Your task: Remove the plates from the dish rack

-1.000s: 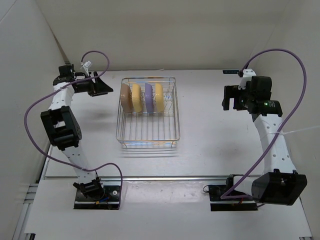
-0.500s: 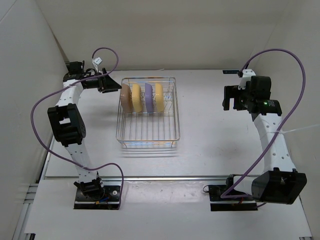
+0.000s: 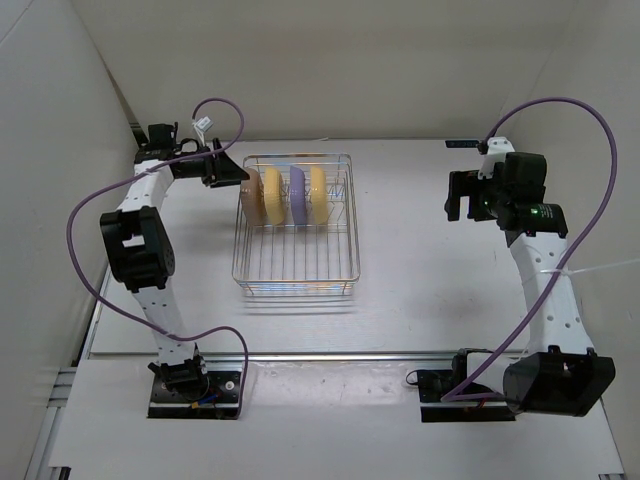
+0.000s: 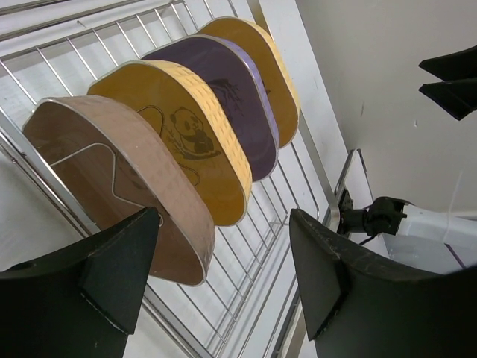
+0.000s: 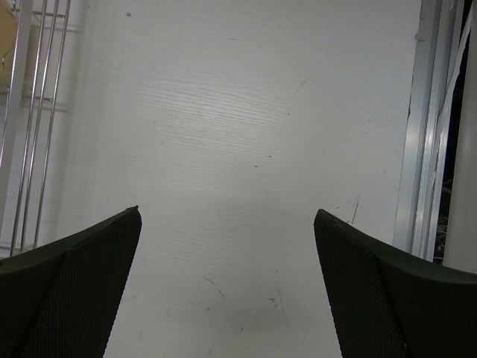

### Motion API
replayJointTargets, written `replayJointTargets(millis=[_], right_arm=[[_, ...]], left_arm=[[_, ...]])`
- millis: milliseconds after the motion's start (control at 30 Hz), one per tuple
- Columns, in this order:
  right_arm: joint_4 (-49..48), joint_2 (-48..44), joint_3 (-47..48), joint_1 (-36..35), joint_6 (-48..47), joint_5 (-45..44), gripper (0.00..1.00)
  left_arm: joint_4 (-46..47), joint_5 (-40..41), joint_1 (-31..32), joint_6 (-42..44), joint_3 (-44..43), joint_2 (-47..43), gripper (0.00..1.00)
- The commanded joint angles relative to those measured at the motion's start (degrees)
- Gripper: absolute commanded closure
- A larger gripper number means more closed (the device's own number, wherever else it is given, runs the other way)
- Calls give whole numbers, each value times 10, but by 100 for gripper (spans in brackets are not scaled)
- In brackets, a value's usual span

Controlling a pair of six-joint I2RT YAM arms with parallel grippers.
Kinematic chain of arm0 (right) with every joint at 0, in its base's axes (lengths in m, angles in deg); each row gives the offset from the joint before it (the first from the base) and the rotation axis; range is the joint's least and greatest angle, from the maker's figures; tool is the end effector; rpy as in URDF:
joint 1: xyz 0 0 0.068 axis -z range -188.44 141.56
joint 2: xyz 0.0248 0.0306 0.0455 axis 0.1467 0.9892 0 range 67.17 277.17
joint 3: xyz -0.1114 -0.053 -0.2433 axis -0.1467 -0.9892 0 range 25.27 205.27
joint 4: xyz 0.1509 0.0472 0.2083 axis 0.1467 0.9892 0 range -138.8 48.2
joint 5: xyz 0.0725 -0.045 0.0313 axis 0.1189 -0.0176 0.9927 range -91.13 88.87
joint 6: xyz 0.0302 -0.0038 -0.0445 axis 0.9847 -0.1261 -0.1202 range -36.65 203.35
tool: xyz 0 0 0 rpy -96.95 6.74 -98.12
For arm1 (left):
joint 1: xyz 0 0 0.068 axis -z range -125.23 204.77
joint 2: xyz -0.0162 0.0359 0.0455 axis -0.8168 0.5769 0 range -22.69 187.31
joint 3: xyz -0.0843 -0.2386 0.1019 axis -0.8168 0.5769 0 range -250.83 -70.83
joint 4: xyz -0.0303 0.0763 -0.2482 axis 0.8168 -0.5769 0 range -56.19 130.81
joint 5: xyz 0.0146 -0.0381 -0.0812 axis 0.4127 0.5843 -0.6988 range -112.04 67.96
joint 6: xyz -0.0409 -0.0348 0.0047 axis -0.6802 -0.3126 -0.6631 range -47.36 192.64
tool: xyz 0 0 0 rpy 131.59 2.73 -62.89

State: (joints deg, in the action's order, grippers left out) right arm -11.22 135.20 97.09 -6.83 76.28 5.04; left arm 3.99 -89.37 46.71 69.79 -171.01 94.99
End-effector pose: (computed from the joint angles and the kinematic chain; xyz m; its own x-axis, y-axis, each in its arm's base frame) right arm 0.2527 -0.0032 0.3735 -0.5443 -0.1071 -0.8320 -0.1293 0.9907 -0.0429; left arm 0.4457 0.0299 0.2596 -0.8271 -0.1363 -0.5452 0.4383 0.4508 -0.7776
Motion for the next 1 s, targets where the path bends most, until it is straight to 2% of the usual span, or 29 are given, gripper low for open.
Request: replayJointTargets(millis=[0,367,467,500,600,767,967], right_arm=[[-3,-18,18,2,-3,6,0],[2,-36,12,2,2,11,0],[2,-36,12,2,2,11,0],[2,-36,12,2,2,11,0],[2,-36,12,2,2,11,0],[2,-36,1,2,2,11,0],[2,-41,1,2,2,11,0]], left_arm=[[10,-5,5,-1,1,-4,19],[4,-7,10,0,-5,12,28],[4,-1,10,0,0,12,33],[4,-1,10,0,0,12,43],[4,-1,10,0,0,12,54],[4,-13,10,-5,0,12,56],[11,-25,10,-28,-6,12,69]])
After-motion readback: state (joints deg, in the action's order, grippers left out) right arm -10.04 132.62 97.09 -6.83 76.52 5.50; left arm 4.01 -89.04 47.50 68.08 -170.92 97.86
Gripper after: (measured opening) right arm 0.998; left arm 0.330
